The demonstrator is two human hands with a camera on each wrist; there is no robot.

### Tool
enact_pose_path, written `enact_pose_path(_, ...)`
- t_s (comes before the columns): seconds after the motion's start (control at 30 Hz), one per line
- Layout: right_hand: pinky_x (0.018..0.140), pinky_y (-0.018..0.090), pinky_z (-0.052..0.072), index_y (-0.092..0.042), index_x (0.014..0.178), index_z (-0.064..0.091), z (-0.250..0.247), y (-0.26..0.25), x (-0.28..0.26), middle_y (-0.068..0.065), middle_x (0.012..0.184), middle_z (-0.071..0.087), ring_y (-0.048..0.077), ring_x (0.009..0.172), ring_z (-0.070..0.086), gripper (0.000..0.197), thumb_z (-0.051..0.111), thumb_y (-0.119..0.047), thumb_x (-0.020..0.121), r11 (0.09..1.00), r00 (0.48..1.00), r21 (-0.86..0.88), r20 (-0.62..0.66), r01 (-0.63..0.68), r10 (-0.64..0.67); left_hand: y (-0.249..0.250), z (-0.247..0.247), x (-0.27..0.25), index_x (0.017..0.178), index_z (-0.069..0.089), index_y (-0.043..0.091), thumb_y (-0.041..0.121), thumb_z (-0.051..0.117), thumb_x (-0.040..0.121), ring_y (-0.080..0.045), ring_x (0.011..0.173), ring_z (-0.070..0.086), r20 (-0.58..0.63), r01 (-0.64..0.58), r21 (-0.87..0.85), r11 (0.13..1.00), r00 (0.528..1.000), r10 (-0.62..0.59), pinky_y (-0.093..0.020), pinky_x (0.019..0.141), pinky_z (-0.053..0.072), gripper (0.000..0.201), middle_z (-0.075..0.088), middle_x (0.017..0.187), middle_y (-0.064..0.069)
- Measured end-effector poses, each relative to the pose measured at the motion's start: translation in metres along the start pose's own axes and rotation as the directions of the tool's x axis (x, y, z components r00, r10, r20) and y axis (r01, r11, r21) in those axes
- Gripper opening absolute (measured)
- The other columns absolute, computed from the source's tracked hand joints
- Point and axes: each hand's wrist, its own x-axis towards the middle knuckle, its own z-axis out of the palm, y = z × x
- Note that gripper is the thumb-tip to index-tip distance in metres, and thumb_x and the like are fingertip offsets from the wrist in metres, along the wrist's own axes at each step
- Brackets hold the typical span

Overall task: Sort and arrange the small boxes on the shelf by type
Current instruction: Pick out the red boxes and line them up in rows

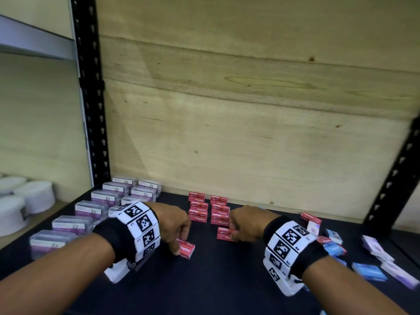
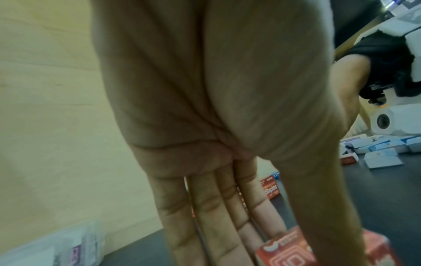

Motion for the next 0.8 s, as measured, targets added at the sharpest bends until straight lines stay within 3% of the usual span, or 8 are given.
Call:
enact_pose_path(0.13, 0.075, 0.028, 0.045, -0.014, 0.112, 0.065, -0.002, 0.003, -0.002, 0.004, 0.112, 0.067, 0.019, 0.095, 0.06, 0.023, 0.066, -0.025, 0.091, 1.0, 1.0, 0.009, 0.015, -0.015, 0.014, -0.001, 0.0, 0.002, 0.117, 0.063, 0.025, 0.034, 0.079, 0.079, -0.012, 0.101, 0.061, 0.015, 0.01, 0.009, 1.0, 1.0, -0.01, -0.028, 0.087, 0.05, 0.043, 0.065, 0.111, 0.008)
enact_pose_path(0.33, 0.077, 0.03, 0.047, -0.012, 0.113, 0.064, -0.002, 0.004, 0.0, 0.006, 0.114, 0.067, 0.024, 0.102, 0.063, 0.021, 0.055, -0.015, 0.094, 0.999, 0.999, -0.039, 0.04, -0.015, 0.017, -0.009, -0.002, 0.01, 0.1, 0.066, 0.029, 0.028, 0.075, 0.083, -0.013, 0.094, 0.065, -0.041, 0.034, 0.006, 0.999, 0.999, -0.034, -0.031, 0.086, 0.053, 0.019, 0.068, 0.098, 0.008)
enact_pose_path(0.43, 0.076, 0.029, 0.047, -0.011, 0.113, 0.064, -0.003, 0.001, 0.002, 0.006, 0.113, 0.068, 0.022, 0.097, 0.063, 0.02, 0.055, -0.014, 0.095, 0.999, 0.998, -0.05, 0.064, -0.012, 0.015, -0.01, -0.004, 0.015, 0.097, 0.064, 0.029, 0.025, 0.074, 0.084, -0.012, 0.092, 0.062, -0.086, 0.05, -0.002, 0.999, 0.995, -0.05, -0.03, 0.086, 0.052, 0.018, 0.064, 0.096, 0.01)
enact_pose_path(0.63, 0.086, 0.033, 0.051, -0.012, 0.109, 0.066, -0.006, -0.005, 0.002, -0.001, 0.093, 0.065, 0.017, 0.087, 0.06, 0.02, 0.056, -0.026, 0.098, 1.0, 0.996, 0.018, 0.089, -0.008, 0.006, -0.008, -0.005, 0.022, 0.105, 0.064, 0.025, 0.028, 0.075, 0.084, -0.013, 0.097, 0.061, -0.124, 0.068, -0.055, 0.996, 0.99, -0.074, -0.028, 0.086, 0.049, 0.024, 0.063, 0.101, 0.008)
enact_pose_path(0.8, 0.084, 0.032, 0.05, -0.022, 0.094, 0.058, -0.01, -0.003, -0.004, -0.005, 0.083, 0.062, 0.016, 0.08, 0.057, 0.004, 0.055, -0.021, 0.097, 0.999, 0.993, 0.051, 0.112, 0.02, -0.025, -0.01, -0.009, 0.018, 0.113, 0.059, 0.022, 0.029, 0.074, 0.085, -0.011, 0.092, 0.054, -0.08, 0.101, -0.034, 0.994, 0.991, -0.103, -0.024, 0.077, 0.043, 0.032, 0.057, 0.097, 0.011)
